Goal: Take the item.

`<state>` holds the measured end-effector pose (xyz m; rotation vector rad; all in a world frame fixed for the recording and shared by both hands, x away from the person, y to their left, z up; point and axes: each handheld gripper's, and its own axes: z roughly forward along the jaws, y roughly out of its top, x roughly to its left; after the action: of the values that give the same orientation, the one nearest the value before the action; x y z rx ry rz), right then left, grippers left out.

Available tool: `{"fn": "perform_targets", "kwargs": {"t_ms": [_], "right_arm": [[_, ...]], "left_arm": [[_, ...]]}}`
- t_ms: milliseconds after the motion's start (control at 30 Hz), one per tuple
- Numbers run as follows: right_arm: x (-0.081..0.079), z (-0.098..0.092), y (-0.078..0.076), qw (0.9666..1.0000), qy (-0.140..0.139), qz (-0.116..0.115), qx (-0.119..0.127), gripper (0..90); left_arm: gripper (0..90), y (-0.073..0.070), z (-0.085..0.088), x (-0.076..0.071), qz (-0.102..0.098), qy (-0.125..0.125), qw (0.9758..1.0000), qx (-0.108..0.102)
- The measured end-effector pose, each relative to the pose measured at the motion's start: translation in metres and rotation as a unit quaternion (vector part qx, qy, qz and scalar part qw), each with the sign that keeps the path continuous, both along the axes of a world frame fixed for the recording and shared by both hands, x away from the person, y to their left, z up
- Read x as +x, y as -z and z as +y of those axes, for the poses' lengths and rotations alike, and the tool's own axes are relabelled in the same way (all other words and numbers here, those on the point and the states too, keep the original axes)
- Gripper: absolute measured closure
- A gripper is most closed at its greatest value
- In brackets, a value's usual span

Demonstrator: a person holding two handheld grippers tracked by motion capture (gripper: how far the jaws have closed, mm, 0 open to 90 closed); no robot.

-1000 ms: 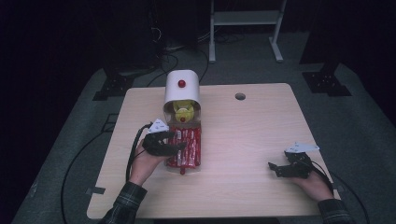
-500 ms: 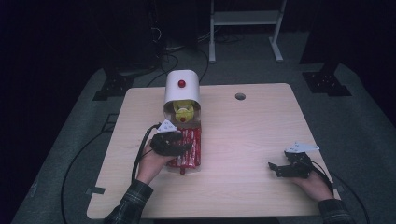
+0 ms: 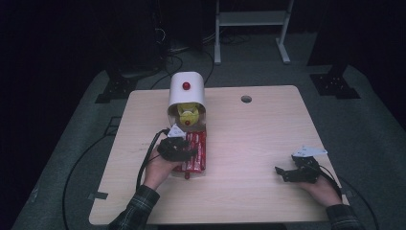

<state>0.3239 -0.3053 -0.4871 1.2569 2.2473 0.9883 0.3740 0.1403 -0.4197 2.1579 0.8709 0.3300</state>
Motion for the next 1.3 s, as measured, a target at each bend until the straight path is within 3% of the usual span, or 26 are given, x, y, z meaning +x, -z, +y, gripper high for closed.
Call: {"fn": "perform_targets", "kwargs": {"t_ms": [200, 367, 600, 900, 1000, 1300], "right_arm": [[0.000, 0.000, 0.000, 1.0000, 0.000, 0.000, 0.000, 11.4], [0.000, 0.000, 0.000, 1.0000, 0.000, 0.000, -0.001, 11.4], [0.000, 0.000, 0.000, 1.0000, 0.000, 0.000, 0.000, 11.4], [0.000, 0.000, 0.000, 1.0000, 0.000, 0.000, 0.000, 11.4], [0.000, 0.000, 0.000, 1.0000, 0.000, 0.000, 0.000, 11.4], [0.000, 0.000, 0.000, 1.0000, 0.000, 0.000, 0.000, 11.4]], "left_arm": [[53.9, -0.001, -0.001, -0.001, 0.006, -0.001, 1.0000, 0.007], [66.6, -0.002, 0.000, -0.001, 0.017, -0.003, 0.9998, 0.006], [82.6, -0.005, 0.003, -0.002, 0.018, -0.001, 0.9998, -0.004], [84.5, -0.010, 0.005, -0.005, 0.006, 0.007, 0.9998, -0.015], [84.8, -0.014, 0.007, -0.006, 0.001, 0.005, 0.9995, -0.032], [85.2, -0.028, 0.013, -0.011, -0.014, 0.004, 0.9988, -0.047]]}}
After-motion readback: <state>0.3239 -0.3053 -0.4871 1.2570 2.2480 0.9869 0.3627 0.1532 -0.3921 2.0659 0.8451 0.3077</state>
